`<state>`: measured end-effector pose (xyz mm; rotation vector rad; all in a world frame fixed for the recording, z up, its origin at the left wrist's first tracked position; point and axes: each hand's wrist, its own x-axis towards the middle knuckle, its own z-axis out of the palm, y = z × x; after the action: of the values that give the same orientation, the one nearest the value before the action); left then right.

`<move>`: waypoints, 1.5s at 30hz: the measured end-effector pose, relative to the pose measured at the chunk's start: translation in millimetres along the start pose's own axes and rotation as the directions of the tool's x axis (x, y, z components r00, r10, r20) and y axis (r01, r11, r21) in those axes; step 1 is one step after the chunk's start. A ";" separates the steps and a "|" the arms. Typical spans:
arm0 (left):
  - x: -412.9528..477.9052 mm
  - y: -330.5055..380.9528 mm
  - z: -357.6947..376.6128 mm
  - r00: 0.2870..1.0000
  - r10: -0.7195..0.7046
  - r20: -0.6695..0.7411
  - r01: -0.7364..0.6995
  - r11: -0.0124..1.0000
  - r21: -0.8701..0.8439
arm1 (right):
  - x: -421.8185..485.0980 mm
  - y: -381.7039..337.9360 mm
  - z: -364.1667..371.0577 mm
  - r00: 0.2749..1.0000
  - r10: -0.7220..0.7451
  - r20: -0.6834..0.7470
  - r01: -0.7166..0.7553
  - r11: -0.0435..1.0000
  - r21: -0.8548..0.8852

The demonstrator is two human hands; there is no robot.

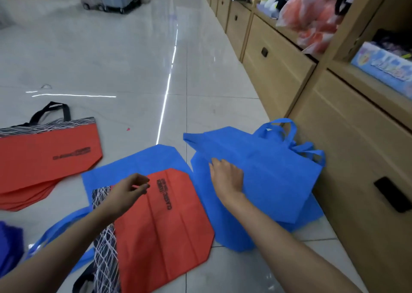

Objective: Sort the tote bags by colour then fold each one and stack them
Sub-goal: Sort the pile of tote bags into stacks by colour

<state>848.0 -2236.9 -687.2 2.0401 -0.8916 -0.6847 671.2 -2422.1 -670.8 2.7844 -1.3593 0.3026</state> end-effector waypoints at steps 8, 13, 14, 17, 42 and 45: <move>-3.1 -81.4 29.5 0.992 -0.102 0.069 0.094 0.990 0.107 | -44.6 -3.5 123.1 0.816 -0.054 0.576 -0.022 0.992 0.123; -12.6 -123.9 50.4 0.983 -0.098 0.158 0.017 0.894 0.448 | -51.6 -1.9 154.4 0.806 0.017 0.592 -0.047 0.998 0.034; -18.5 -130.2 52.6 0.973 -0.131 0.191 0.009 0.845 0.534 | -52.0 -5.9 156.2 0.822 0.039 0.568 -0.060 0.998 0.018; -34.0 -152.3 53.9 0.963 -0.149 0.226 -0.031 0.770 0.637 | -56.4 -27.8 154.5 0.882 -0.110 0.457 0.079 0.993 0.088; 6.4 -149.7 -105.5 0.881 -0.065 -0.470 0.225 0.930 0.292 | 29.4 -167.6 94.1 0.938 -0.309 -0.156 0.307 0.535 0.787; 20.6 -156.3 -135.9 0.868 -0.284 -0.408 0.290 0.956 -0.047 | 65.4 -201.5 70.3 0.928 -0.340 -0.150 0.298 0.441 0.846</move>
<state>1012.4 -2123.5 -745.8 2.2403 -0.3517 -0.3733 879.6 -2356.2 -715.6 3.7580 -0.6829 1.2218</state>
